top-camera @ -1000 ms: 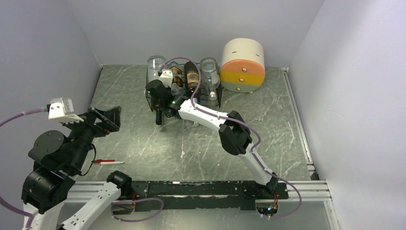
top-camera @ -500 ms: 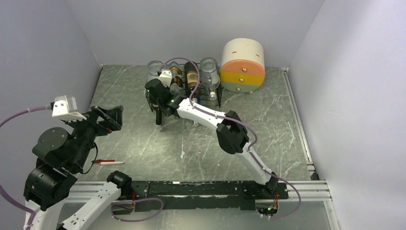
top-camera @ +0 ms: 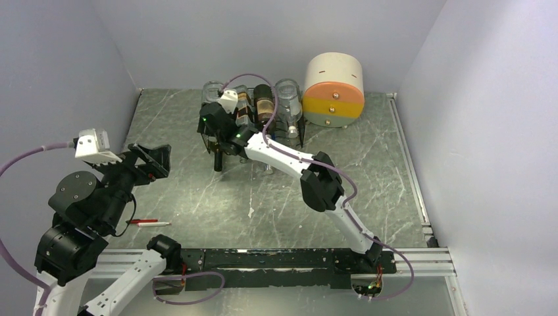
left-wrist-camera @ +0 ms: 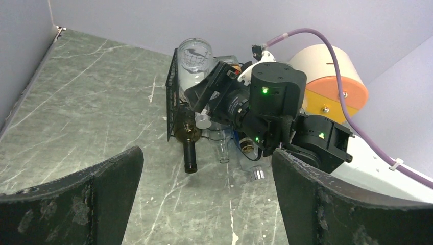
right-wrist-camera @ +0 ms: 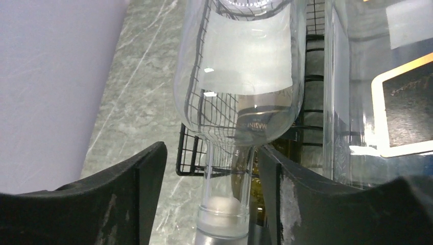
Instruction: Put the wine bottle on the wine rack
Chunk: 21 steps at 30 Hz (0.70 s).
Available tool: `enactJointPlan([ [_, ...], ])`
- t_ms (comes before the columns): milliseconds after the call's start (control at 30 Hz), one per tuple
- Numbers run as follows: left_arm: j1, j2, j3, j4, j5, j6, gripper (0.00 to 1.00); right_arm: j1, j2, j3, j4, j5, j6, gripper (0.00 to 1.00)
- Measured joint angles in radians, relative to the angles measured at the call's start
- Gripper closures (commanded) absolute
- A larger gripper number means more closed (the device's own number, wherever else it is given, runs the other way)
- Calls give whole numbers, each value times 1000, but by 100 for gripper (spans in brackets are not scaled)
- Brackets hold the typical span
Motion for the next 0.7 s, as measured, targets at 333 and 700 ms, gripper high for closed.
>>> enactJointPlan([
  [333, 0, 16, 0, 0, 1, 0, 0, -7, -152, -116, 84, -26, -18, 21],
  [700, 0, -5, -64, 37, 92, 42, 2, -6, -559, -536, 127, -66, -53, 21],
])
